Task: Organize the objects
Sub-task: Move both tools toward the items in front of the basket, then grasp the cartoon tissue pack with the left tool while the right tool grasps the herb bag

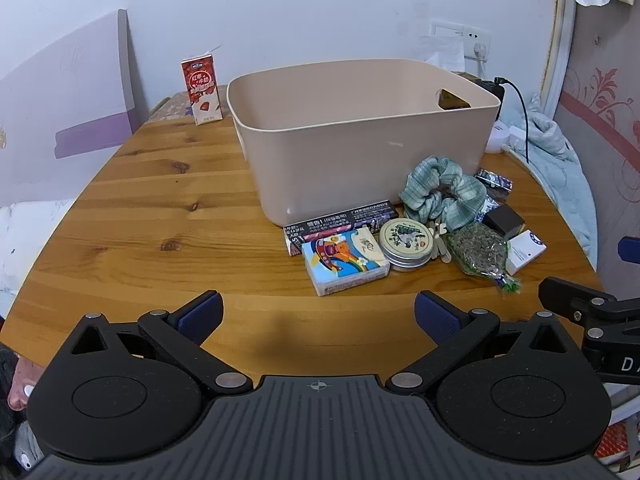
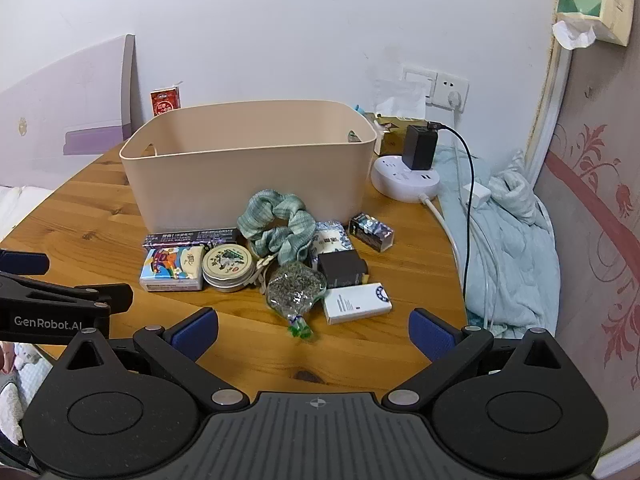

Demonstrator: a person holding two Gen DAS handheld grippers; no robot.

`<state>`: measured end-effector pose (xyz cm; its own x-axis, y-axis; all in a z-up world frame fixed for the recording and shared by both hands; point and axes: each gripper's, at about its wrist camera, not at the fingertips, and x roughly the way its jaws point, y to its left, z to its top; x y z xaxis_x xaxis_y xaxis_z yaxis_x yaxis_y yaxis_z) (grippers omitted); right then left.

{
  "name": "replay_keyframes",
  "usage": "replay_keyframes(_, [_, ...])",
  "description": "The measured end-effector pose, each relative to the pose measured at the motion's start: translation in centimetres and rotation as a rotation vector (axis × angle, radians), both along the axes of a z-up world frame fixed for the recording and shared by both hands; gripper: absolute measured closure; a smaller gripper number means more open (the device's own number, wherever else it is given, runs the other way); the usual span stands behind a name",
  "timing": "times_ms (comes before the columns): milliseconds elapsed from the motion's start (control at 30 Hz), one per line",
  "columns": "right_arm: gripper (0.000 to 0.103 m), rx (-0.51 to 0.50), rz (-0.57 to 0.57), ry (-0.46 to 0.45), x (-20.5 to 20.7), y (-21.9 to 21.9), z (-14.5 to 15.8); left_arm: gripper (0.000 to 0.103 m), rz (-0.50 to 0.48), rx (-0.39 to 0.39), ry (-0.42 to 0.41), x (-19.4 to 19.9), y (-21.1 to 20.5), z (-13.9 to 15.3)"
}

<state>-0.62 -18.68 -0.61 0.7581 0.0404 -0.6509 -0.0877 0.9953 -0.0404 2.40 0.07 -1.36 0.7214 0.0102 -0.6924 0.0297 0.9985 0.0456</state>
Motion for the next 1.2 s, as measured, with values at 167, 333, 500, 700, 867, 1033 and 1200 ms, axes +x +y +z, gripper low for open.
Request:
replay_keyframes(167, [0.000, -0.005, 0.010, 0.003, 1.0, 0.1, -0.4, 0.000, 0.008, 0.004, 0.016, 1.1, 0.0, -0.5])
replay_keyframes(333, [0.000, -0.014, 0.023, 0.013, 2.3, 0.3, -1.0, 0.000, 0.019, 0.005, 0.031, 2.5, 0.0, -1.2])
replay_keyframes(500, [0.001, -0.015, 0.030, 0.030, 3.8, 0.3, -1.8, 0.000, 0.031, -0.014, 0.050, 4.1, 0.2, -2.0])
replay_keyframes(700, [0.006, -0.028, 0.046, 0.072, 5.8, 0.4, -3.3, 0.000, 0.048, -0.045, 0.086, 6.2, 0.4, -3.0])
replay_keyframes(867, [0.008, -0.032, 0.063, 0.101, 7.1, 0.6, -4.4, 0.000, 0.059, -0.056, 0.113, 7.7, 0.2, -3.8])
replay_keyframes(1033, [0.011, -0.031, 0.080, 0.117, 8.1, 0.8, -5.3, 0.000, 0.041, -0.058, 0.152, 9.0, -0.4, -4.7])
replay_keyframes(1200, [0.015, -0.027, 0.098, 0.126, 8.9, 1.0, -6.0, 0.000, 0.028, -0.060, 0.174, 10.1, -0.9, -5.4])
